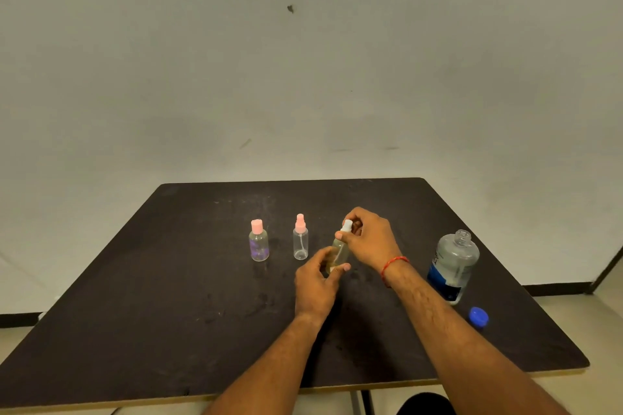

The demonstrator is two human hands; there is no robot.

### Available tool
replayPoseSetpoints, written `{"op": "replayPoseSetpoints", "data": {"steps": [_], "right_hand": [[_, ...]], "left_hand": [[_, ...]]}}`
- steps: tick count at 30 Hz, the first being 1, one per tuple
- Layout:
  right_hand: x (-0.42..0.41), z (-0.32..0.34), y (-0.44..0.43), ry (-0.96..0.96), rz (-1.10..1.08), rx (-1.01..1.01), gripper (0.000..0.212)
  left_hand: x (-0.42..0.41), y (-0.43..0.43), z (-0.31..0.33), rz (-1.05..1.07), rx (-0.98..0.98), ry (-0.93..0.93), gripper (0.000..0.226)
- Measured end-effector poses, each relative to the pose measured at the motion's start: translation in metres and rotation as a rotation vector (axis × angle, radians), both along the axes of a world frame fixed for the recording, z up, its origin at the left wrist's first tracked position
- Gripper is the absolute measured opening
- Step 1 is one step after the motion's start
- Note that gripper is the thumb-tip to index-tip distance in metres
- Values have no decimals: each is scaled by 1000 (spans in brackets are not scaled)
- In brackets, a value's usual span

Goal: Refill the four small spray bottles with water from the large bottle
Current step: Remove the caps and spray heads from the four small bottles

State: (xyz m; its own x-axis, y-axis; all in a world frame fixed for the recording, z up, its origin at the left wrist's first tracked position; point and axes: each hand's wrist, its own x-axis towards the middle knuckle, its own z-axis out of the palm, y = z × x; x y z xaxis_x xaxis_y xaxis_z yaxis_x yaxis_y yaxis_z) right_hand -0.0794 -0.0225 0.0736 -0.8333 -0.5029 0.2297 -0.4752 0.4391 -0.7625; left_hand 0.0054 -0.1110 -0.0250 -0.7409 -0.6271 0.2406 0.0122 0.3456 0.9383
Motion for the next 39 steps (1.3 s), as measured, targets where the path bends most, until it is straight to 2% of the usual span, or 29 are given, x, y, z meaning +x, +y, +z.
{"op": "replayPoseSetpoints", "data": {"steps": [1,4,6,11,15,21,26,29,34,39], "right_hand": [[0,0,0,-9,36,-12,18],[0,0,2,-10,149,-52,39],[1,0,1,-16,153,-56,44],[2,2,-1,4,-9,56,27],[2,4,2,54,19,65,9],[4,19,13,96,51,-2,21],[9,43,35,149,5,-93,20],[11,49,53,188,-58,-195,19],[8,10,65,63,-228,-346,24],[11,-40,51,-14,-375,-382,17]], "left_hand": [[0,0,0,-1,9,1,40],[-1,0,-1,7,22,7,40],[-1,0,-2,8,28,12,40],[-2,-1,-4,7,10,14,40],[-1,-1,-3,-3,-4,5,40],[-2,-1,-5,28,-18,9,36],[-2,0,-5,51,-28,32,28],[-3,0,-5,78,-62,16,34],[-8,0,-4,106,-81,-12,35],[-18,-4,-7,106,-87,-23,32]]}}
